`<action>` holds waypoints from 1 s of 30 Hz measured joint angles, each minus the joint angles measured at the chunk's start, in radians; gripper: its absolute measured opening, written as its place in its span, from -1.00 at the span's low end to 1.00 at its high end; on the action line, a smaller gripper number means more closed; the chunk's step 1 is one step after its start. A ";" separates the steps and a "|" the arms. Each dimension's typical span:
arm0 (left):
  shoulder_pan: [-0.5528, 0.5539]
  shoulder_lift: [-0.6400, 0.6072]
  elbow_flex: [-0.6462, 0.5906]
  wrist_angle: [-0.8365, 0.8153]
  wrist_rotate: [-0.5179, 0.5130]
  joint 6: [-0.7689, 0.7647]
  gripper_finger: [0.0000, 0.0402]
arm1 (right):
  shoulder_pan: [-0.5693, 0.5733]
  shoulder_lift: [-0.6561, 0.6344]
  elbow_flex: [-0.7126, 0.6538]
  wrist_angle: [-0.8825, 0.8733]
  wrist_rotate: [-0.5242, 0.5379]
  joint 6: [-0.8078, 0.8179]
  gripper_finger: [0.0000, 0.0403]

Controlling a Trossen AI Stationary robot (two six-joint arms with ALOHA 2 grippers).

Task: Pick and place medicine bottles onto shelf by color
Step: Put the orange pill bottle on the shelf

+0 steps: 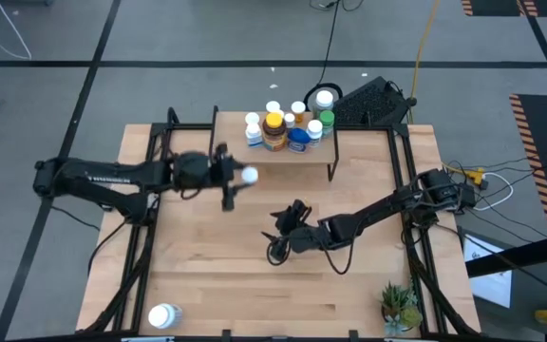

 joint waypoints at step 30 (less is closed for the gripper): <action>0.302 0.239 0.096 -0.012 0.004 -0.179 0.15 | -0.005 0.000 0.001 0.017 -0.005 0.003 0.48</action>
